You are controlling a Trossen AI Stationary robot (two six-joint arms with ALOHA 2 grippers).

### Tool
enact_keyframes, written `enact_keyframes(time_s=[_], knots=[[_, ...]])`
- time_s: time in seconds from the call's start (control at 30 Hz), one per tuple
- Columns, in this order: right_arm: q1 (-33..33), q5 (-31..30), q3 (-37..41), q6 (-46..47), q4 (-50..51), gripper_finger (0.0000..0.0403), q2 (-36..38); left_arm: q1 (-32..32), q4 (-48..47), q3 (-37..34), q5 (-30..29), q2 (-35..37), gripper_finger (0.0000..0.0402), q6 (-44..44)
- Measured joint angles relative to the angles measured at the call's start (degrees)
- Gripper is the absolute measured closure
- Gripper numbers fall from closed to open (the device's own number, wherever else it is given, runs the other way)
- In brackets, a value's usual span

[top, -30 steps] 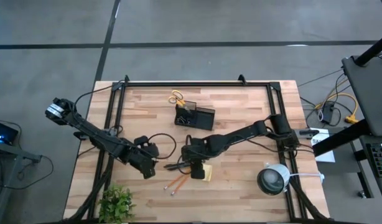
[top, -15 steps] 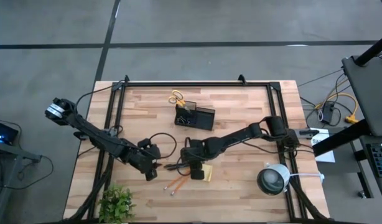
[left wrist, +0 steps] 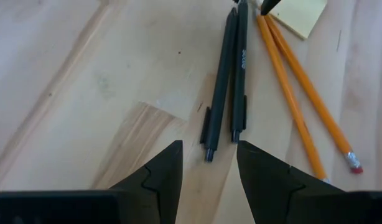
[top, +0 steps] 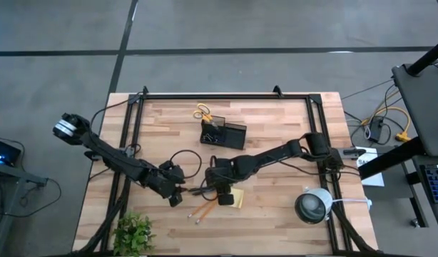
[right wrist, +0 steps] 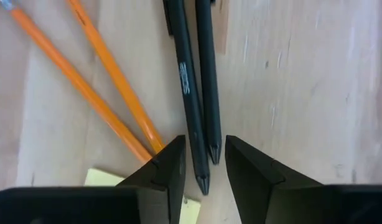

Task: Pick and place office supplies into organizer
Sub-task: Put the top black pen into the black organizer bin

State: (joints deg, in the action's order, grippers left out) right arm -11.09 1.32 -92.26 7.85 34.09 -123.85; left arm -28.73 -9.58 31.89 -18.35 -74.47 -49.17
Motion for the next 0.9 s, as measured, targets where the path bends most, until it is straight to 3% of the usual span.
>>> enact_keyframes(time_s=[0.43, 0.9], knots=[[0.1, -1.5, 0.8, -2.4, -0.5, 0.0308, 0.0, 0.2, 8.4, 0.0, 1.1, -9.4, 0.0265, -0.1], [1.5, -1.5, 1.0, -2.5, -1.0, 0.0316, -2.5, 0.2, 9.6, 0.1, 1.6, -10.3, 0.0265, -0.1]])
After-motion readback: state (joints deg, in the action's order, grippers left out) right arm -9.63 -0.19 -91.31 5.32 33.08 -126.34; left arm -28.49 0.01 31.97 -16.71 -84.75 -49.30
